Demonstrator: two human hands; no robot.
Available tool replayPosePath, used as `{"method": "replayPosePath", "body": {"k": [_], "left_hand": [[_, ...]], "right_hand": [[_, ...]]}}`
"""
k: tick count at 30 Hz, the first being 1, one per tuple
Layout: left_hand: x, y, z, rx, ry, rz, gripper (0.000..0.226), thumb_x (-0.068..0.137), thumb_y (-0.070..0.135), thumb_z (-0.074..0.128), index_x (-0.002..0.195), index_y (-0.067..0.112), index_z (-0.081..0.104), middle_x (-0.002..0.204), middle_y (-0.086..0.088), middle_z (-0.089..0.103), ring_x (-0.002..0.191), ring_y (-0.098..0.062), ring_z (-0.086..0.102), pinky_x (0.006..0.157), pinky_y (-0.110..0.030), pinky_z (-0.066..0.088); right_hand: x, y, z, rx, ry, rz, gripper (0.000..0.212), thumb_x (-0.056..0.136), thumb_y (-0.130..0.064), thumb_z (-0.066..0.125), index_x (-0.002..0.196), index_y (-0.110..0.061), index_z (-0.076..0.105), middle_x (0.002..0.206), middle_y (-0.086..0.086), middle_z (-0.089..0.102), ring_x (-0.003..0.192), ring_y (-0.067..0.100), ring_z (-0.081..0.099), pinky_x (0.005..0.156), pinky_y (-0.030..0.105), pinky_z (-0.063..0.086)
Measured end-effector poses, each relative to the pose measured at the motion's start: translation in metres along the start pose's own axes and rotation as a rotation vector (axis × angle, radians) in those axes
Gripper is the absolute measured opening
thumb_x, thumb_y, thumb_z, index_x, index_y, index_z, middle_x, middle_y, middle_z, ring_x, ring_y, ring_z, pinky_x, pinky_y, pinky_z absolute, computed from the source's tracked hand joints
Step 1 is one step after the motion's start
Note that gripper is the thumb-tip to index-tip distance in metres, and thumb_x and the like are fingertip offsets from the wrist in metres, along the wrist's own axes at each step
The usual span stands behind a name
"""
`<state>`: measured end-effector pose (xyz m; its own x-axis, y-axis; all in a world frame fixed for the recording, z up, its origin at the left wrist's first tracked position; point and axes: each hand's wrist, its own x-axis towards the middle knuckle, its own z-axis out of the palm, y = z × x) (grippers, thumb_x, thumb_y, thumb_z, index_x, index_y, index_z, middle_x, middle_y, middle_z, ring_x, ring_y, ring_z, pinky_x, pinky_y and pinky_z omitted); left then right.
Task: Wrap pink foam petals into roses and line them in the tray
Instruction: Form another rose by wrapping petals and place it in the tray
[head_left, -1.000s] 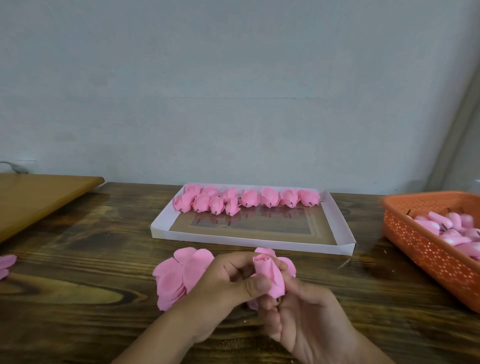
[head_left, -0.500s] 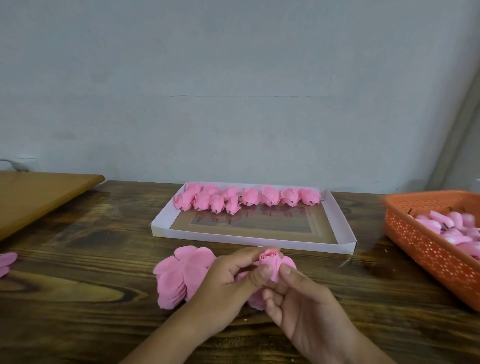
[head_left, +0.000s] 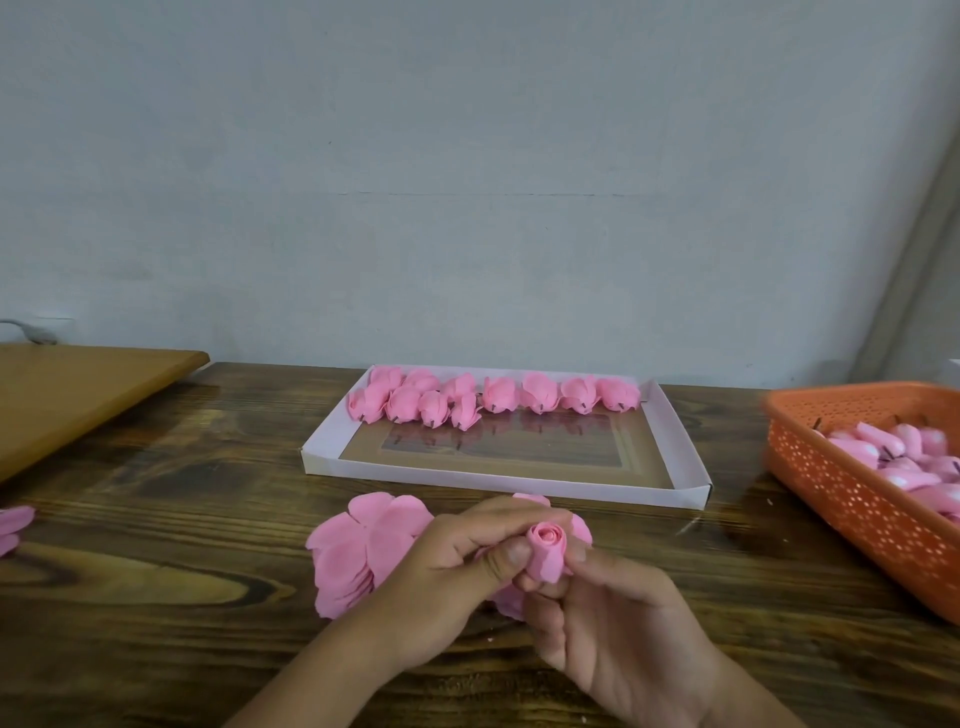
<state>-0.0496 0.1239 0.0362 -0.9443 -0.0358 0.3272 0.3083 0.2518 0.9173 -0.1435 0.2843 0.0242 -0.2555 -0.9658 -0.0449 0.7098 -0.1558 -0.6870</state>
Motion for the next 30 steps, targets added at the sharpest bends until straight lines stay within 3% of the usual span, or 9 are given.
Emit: {"method": "replayPosePath", "body": {"k": [4, 8, 13, 15, 18, 22, 24, 28, 30], "left_hand": [[-0.002, 0.004, -0.001, -0.063, -0.040, -0.034, 0.033, 0.098, 0.028, 0.053, 0.125, 0.025, 0.071, 0.118, 0.014, 0.071, 0.100, -0.001, 0.064, 0.087, -0.020, 0.049], [-0.003, 0.002, -0.001, -0.156, -0.040, -0.018, 0.027, 0.098, 0.035, 0.061, 0.122, 0.032, 0.071, 0.104, 0.007, 0.075, 0.079, -0.010, 0.064, 0.077, -0.030, 0.053], [0.000, -0.002, 0.004, -0.090, 0.248, 0.125, 0.020, 0.084, 0.046, 0.076, 0.099, 0.033, 0.079, 0.103, -0.003, 0.079, 0.087, -0.018, 0.075, 0.074, -0.023, 0.058], [0.000, -0.004, 0.005, 0.042, 0.285, 0.175, 0.021, 0.090, 0.047, 0.068, 0.107, 0.038, 0.078, 0.105, 0.004, 0.078, 0.096, -0.016, 0.074, 0.082, -0.024, 0.057], [-0.001, -0.005, 0.009, 0.196, 0.233, 0.257, 0.029, 0.100, 0.046, 0.055, 0.123, 0.038, 0.070, 0.119, 0.013, 0.073, 0.115, -0.015, 0.067, 0.094, -0.027, 0.053], [0.000, -0.002, 0.013, 0.131, 0.209, 0.148, 0.038, 0.089, 0.053, 0.069, 0.125, 0.039, 0.070, 0.121, 0.011, 0.072, 0.119, -0.020, 0.064, 0.094, -0.031, 0.055], [-0.001, -0.004, 0.011, 0.079, 0.223, 0.069, 0.041, 0.086, 0.050, 0.072, 0.122, 0.032, 0.073, 0.122, 0.010, 0.072, 0.119, -0.020, 0.065, 0.095, -0.038, 0.056], [-0.001, 0.002, 0.008, -0.065, 0.140, 0.002, 0.032, 0.085, 0.044, 0.076, 0.114, 0.031, 0.077, 0.113, -0.003, 0.076, 0.101, -0.024, 0.073, 0.073, -0.031, 0.061], [-0.001, 0.006, 0.007, -0.109, 0.096, -0.020, 0.034, 0.083, 0.046, 0.078, 0.111, 0.027, 0.078, 0.104, -0.006, 0.077, 0.092, -0.021, 0.074, 0.073, -0.030, 0.059]], "right_hand": [[0.000, -0.001, -0.002, 0.011, -0.110, 0.058, 0.037, 0.091, -0.022, 0.066, 0.125, -0.006, 0.062, 0.094, 0.008, 0.062, 0.069, 0.012, 0.062, 0.069, 0.023, 0.052], [0.000, 0.001, -0.006, 0.057, -0.147, 0.068, 0.049, 0.091, -0.018, 0.065, 0.137, -0.009, 0.050, 0.094, 0.012, 0.059, 0.071, 0.015, 0.061, 0.070, 0.025, 0.052], [0.000, -0.001, -0.003, 0.009, -0.117, -0.026, 0.043, 0.078, -0.019, 0.080, 0.117, -0.006, 0.069, 0.091, 0.009, 0.061, 0.071, 0.014, 0.060, 0.072, 0.022, 0.054], [0.002, 0.001, -0.004, 0.006, -0.048, -0.086, 0.047, 0.070, -0.018, 0.086, 0.112, -0.004, 0.071, 0.088, 0.011, 0.061, 0.070, 0.015, 0.060, 0.068, 0.023, 0.056], [0.004, 0.003, -0.005, 0.014, 0.017, -0.160, 0.051, 0.062, -0.018, 0.093, 0.107, -0.003, 0.073, 0.087, 0.012, 0.064, 0.069, 0.015, 0.062, 0.067, 0.024, 0.058], [0.003, 0.001, 0.000, -0.044, -0.110, -0.167, 0.034, 0.084, -0.022, 0.077, 0.114, -0.006, 0.072, 0.097, 0.007, 0.073, 0.080, 0.007, 0.066, 0.080, 0.019, 0.056], [0.003, 0.001, -0.001, -0.046, -0.065, -0.150, 0.033, 0.080, -0.022, 0.081, 0.109, -0.007, 0.074, 0.088, 0.005, 0.072, 0.075, 0.009, 0.066, 0.076, 0.021, 0.057], [0.002, 0.001, -0.005, -0.063, -0.025, -0.100, 0.039, 0.075, -0.024, 0.083, 0.108, -0.006, 0.074, 0.085, 0.008, 0.065, 0.073, 0.013, 0.061, 0.069, 0.024, 0.056], [0.002, 0.001, -0.005, -0.092, -0.056, -0.055, 0.039, 0.079, -0.028, 0.078, 0.114, -0.011, 0.072, 0.089, 0.005, 0.067, 0.073, 0.011, 0.058, 0.069, 0.024, 0.054]]}}
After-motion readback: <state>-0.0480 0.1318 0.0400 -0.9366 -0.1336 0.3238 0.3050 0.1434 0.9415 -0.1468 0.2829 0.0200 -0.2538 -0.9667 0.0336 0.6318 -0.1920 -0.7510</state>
